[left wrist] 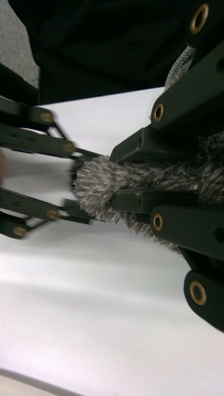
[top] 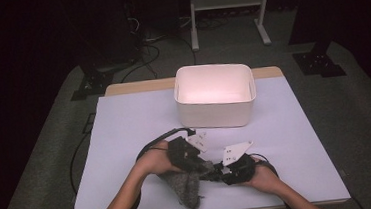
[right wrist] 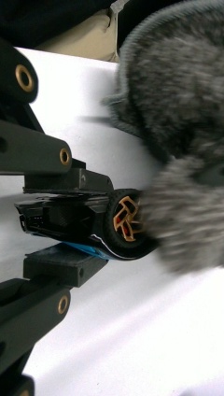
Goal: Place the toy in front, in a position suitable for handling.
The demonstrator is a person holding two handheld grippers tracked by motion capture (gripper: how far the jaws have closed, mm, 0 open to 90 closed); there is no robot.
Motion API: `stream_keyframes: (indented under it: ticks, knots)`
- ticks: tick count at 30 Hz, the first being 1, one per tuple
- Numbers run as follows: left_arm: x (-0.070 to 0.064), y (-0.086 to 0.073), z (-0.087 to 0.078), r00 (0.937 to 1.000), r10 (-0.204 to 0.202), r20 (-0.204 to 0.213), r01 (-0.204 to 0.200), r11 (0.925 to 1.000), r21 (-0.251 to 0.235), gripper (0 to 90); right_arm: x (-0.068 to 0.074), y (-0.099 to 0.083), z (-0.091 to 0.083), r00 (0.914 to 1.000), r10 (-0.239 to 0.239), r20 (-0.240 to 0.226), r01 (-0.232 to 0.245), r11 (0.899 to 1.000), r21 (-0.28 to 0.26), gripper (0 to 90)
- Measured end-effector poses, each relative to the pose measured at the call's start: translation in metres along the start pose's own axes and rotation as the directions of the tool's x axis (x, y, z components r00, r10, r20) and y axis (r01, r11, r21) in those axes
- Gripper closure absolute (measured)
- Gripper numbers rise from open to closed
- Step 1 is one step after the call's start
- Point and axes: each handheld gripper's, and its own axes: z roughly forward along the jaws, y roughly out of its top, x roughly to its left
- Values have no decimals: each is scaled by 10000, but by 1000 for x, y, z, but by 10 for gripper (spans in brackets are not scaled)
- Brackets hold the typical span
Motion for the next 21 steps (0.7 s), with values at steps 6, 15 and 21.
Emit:
stream_keyframes:
  ticks: [6, 15, 21]
  knots:
    - [0, -34, -25, 9975, -614, -344, 618, 9980, 96, 777, -1, 0, 0, 10000, -58, -50, 58, 10000, 22, 655]
    - [1, -64, -44, 9874, -1350, -826, 1363, 9906, 108, 770, -1, 1, 0, 10000, -64, -30, 64, 9999, 88, 655]
    - [4, -67, -47, 9862, -1448, -800, 1449, 9894, -50, 770, -1, 1, 0, 9999, -111, -31, 111, 9999, 83, 654]
